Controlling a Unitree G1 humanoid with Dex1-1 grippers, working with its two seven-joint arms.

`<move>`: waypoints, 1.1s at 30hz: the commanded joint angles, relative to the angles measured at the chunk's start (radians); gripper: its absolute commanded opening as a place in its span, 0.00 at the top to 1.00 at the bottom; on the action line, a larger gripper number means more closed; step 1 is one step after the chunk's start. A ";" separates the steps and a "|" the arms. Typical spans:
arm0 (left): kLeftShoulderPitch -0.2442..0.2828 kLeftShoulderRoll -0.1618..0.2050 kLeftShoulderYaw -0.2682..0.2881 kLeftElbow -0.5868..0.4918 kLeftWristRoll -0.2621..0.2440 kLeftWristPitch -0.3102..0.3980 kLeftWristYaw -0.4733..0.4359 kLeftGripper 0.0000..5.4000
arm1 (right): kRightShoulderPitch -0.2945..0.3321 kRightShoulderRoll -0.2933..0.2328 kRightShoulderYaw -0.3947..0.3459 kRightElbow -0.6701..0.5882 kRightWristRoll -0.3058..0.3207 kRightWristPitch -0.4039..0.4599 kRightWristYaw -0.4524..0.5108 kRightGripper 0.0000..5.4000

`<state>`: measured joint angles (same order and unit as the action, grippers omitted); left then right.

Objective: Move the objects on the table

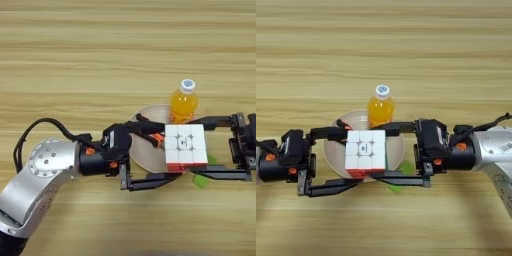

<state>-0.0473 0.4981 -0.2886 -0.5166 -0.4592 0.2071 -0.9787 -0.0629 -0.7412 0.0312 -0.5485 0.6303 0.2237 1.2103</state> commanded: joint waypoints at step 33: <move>-0.171 -0.230 0.347 0.151 -0.203 -0.004 0.383 0.00 | -0.029 0.023 -0.057 0.023 0.065 -0.013 -0.031 0.38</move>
<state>-0.1906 0.2821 0.0333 -0.3872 -0.6414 0.1918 -0.6223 -0.0718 -0.7187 -0.0113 -0.5267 0.6903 0.2085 1.1850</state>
